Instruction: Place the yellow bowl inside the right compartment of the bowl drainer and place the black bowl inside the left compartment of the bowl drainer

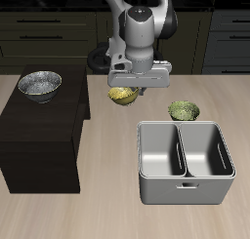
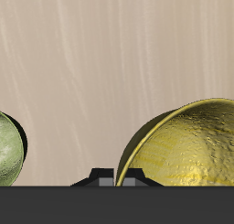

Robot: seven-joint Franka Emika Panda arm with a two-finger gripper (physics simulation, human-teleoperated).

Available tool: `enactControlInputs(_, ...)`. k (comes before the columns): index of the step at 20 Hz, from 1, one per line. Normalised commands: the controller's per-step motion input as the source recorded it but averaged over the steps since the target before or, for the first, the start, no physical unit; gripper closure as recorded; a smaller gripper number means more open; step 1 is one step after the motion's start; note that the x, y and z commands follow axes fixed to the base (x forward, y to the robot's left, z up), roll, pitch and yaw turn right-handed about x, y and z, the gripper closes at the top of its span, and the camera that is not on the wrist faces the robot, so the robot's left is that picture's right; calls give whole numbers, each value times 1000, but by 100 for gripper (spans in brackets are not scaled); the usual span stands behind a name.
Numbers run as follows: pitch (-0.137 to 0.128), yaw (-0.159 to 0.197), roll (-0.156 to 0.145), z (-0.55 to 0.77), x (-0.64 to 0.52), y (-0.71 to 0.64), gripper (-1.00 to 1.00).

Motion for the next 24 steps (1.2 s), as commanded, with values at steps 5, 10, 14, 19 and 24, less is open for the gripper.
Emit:
enactControlInputs(5,-153,19,13,1035,-109,74,100)
enactControlInputs(10,-75,15,-21,675,42,22,100)
enactControlInputs(14,-15,-2,-18,342,51,-7,100)
enactControlInputs(19,-46,11,-24,535,-14,63,100)
enactControlInputs(24,-9,1,16,407,14,135,100)
